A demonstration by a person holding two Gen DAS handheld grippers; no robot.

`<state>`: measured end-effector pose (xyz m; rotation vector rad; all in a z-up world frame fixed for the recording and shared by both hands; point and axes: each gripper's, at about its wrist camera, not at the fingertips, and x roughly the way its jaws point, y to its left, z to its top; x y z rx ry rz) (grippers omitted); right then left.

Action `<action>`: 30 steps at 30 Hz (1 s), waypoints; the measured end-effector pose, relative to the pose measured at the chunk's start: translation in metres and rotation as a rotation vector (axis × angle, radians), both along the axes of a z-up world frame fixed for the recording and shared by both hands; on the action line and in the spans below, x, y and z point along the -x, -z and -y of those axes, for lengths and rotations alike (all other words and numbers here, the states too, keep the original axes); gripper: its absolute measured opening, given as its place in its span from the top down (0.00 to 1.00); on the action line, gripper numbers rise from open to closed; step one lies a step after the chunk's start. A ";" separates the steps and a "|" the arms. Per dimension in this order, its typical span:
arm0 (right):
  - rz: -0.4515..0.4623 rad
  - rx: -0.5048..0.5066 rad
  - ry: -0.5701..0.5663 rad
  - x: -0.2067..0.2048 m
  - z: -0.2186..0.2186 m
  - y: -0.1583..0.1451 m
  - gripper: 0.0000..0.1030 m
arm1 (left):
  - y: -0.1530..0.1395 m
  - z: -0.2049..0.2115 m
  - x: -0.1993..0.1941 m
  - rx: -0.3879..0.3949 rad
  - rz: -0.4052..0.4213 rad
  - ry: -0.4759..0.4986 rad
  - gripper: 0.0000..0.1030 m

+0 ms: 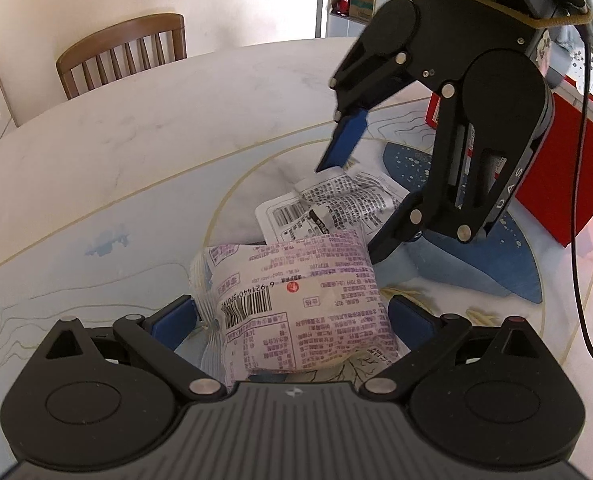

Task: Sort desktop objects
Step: 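Grasp the purple-white snack packet with the left tool while the right tool grasps the white wrapper, then carry the purple packet with the left tool while the right tool carries the white wrapper to the box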

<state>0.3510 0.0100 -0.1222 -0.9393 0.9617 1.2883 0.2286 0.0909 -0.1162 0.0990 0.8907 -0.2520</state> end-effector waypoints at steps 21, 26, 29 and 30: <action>0.119 0.016 0.402 0.057 -0.002 0.004 0.41 | -0.007 0.003 0.003 -0.010 0.005 -0.020 0.19; 0.130 0.019 0.417 0.067 -0.007 0.005 0.41 | -0.009 0.000 -0.001 -0.011 -0.001 -0.018 0.30; 0.132 0.015 0.444 0.070 -0.009 0.003 0.42 | -0.012 -0.001 -0.001 0.005 -0.005 -0.020 0.33; 0.133 0.014 0.448 0.066 -0.010 0.002 0.42 | -0.013 -0.001 0.000 0.005 -0.007 -0.021 0.33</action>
